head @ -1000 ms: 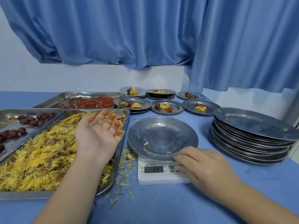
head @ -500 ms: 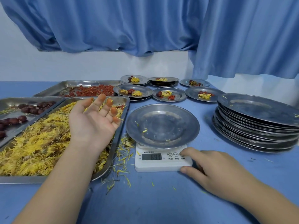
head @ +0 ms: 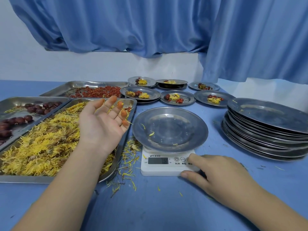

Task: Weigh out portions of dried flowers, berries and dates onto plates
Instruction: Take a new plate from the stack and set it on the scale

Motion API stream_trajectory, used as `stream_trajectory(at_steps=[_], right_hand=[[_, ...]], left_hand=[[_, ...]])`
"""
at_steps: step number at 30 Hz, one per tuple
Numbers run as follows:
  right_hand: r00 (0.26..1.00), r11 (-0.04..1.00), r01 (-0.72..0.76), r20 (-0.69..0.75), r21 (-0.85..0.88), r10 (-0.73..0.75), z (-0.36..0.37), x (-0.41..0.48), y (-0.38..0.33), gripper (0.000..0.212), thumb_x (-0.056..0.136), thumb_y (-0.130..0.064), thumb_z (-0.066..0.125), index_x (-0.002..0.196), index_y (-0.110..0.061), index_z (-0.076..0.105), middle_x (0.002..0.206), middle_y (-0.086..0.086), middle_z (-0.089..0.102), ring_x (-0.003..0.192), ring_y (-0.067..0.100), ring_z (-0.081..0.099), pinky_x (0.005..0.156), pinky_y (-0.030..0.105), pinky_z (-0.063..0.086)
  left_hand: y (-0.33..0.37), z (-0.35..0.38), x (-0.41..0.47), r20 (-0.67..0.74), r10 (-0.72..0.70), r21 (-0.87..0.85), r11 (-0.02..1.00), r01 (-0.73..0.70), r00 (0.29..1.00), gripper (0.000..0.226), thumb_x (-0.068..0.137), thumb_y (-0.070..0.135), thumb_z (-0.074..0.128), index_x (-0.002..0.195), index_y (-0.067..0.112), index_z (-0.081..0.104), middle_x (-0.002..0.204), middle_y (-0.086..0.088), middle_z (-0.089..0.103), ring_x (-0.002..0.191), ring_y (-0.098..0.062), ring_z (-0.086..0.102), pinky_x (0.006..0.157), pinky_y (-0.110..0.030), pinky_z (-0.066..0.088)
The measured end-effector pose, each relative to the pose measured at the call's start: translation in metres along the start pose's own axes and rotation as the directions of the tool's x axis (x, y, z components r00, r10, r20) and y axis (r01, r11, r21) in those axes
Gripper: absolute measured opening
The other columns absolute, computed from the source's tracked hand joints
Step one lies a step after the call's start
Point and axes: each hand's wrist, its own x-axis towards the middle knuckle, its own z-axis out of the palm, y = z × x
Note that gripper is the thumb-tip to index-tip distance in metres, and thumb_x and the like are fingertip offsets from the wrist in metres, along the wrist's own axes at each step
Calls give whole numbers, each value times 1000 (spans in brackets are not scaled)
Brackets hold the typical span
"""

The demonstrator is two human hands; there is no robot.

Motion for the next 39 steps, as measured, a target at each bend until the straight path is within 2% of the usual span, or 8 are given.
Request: stream_trajectory(at_steps=[6, 10, 14, 22, 26, 33, 36, 39], right_hand=[[952, 992, 28, -306, 125, 12, -9, 5, -2, 40, 86, -57, 38, 74, -27, 61, 53, -13, 51, 50, 6, 49, 46, 26, 40], [847, 900, -77, -448, 429, 286, -24, 36, 7, 34, 84, -52, 47, 66, -23, 49, 59, -7, 55, 55, 10, 50, 48, 24, 37], [791, 840, -235, -406, 490, 458, -10, 53, 20, 30, 89, -43, 52, 70, -21, 45, 55, -5, 54, 53, 11, 50, 53, 33, 42], [817, 817, -302, -307, 491, 487, 9, 41, 30, 46, 86, -60, 40, 66, -19, 42, 51, -1, 51, 50, 19, 51, 46, 30, 33], [850, 815, -269, -272, 512, 451, 10, 48, 24, 46, 88, -54, 42, 65, -14, 43, 53, 1, 51, 53, 20, 50, 48, 30, 32], [868, 832, -230, -279, 505, 410, 8, 46, 23, 49, 83, -60, 38, 59, -17, 40, 45, 0, 48, 49, 21, 50, 49, 32, 38], [869, 841, -193, -309, 505, 385, 5, 44, 21, 50, 82, -62, 37, 57, -19, 40, 43, 1, 47, 48, 21, 50, 49, 36, 41], [872, 852, -170, -327, 495, 364, 4, 45, 17, 52, 79, -65, 34, 58, -18, 42, 43, 0, 47, 48, 20, 50, 49, 36, 42]], left_hand=[[-2, 3, -1, 22, 31, 178, 983, -35, 999, 25, 91, 30, 44, 92, 18, 66, 81, 1, 63, 66, -14, 56, 61, -27, 40], [-6, 7, -3, 117, 29, 311, 948, -64, 993, 24, 93, 27, 43, 96, 15, 64, 81, 1, 63, 61, -12, 56, 59, -26, 41], [-12, 11, -4, 217, 41, 491, 859, -146, 975, 28, 78, 32, 53, 97, 15, 65, 78, 2, 64, 61, -11, 58, 60, -27, 38], [-28, 10, -12, 485, 153, 816, 275, -509, 861, 11, 89, 21, 61, 94, 28, 67, 85, 19, 62, 81, 5, 56, 70, -5, 39], [-27, 9, -11, 532, 186, 822, 120, -557, 826, 14, 90, 19, 60, 96, 32, 64, 95, 15, 59, 91, 3, 54, 75, -5, 38], [6, -7, -7, 353, 308, 891, 177, -418, 884, 17, 91, 21, 59, 97, 37, 64, 94, 21, 62, 84, 8, 56, 63, -4, 41], [39, -22, -1, 354, 320, 933, -59, -355, 879, 22, 91, 22, 60, 101, 41, 59, 97, 24, 57, 82, 7, 57, 58, -10, 43], [71, -36, 10, 281, 147, 927, -297, -229, 948, 31, 91, 21, 62, 117, 37, 58, 111, 18, 58, 86, 1, 58, 70, -16, 43]])
